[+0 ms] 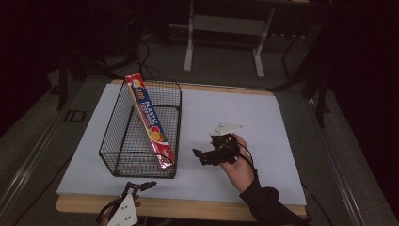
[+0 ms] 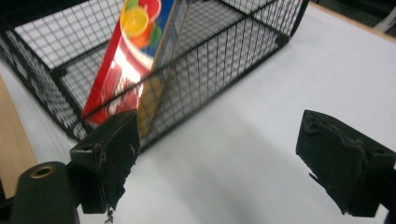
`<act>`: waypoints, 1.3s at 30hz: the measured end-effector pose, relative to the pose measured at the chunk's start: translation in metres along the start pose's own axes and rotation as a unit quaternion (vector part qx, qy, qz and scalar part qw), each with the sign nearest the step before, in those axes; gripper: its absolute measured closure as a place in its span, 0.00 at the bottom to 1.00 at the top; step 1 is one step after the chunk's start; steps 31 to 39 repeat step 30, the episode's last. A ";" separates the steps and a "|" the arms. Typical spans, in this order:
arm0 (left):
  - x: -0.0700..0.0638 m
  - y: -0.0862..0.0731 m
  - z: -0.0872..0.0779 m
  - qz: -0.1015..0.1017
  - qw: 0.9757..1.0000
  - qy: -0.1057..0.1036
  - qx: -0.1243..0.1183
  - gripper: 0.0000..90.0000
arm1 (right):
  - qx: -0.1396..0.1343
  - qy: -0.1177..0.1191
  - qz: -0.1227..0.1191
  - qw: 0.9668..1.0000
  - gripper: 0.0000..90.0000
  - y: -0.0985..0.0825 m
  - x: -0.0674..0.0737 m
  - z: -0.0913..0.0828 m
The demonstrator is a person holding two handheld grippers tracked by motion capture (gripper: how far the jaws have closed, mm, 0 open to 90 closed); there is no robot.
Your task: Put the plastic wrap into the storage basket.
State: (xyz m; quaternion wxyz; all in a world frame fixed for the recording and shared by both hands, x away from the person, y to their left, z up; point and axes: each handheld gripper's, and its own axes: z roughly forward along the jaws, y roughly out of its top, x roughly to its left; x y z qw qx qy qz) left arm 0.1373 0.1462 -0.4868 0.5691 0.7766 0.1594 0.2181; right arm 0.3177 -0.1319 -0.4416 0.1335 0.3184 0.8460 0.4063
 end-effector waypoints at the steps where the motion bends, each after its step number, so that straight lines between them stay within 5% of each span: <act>1: 0.000 0.000 0.000 0.000 1.000 0.000 -0.001 0.01 | 0.001 0.003 0.001 1.000 0.15 -0.005 0.000 -0.001; 18: -0.001 -0.001 0.002 0.004 1.000 -0.003 0.005 0.01 | -0.011 -0.015 0.001 1.000 0.16 -0.070 -0.010 -0.019; 22: 0.000 -0.001 0.001 0.002 1.000 -0.001 0.005 0.01 | -0.012 -0.043 -0.012 0.999 0.16 -0.076 -0.013 -0.020; 39: 0.000 -0.001 0.001 0.002 1.000 -0.004 0.006 0.01 | -0.009 -0.041 -0.015 0.999 0.16 -0.078 -0.015 -0.017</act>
